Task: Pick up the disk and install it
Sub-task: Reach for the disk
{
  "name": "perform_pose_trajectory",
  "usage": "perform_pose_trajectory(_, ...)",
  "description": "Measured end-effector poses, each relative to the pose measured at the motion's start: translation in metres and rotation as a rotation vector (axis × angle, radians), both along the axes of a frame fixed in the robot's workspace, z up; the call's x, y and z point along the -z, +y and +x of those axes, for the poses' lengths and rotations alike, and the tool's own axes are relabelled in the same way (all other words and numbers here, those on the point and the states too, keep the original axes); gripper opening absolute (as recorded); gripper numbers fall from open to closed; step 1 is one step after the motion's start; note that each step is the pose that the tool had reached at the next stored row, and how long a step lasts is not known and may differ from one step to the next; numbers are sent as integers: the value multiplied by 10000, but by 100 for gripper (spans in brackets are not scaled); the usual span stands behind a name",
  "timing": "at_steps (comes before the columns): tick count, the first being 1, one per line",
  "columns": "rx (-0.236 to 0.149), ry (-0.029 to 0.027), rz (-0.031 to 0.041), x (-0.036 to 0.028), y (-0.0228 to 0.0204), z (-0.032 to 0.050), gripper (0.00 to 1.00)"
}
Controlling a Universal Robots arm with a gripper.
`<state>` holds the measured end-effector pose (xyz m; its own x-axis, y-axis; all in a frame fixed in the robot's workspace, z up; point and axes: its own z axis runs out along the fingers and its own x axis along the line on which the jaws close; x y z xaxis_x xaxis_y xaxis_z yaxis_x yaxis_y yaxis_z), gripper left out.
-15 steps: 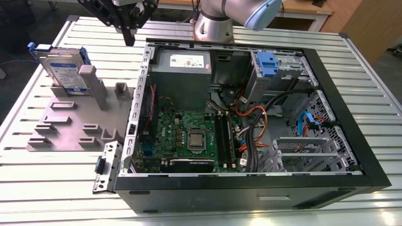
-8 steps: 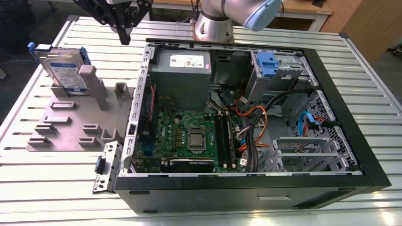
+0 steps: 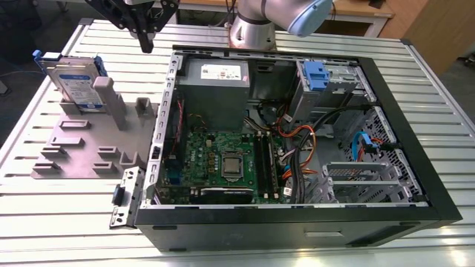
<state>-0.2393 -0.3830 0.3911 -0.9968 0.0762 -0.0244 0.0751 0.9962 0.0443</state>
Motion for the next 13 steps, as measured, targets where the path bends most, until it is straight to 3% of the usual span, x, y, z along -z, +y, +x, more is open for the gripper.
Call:
perform_pose_trajectory(7, 1, -1, 1, 1, 2, -3, 11)
perform_pose_trajectory(13, 1, -1, 1, 3, 66, -45, 11)
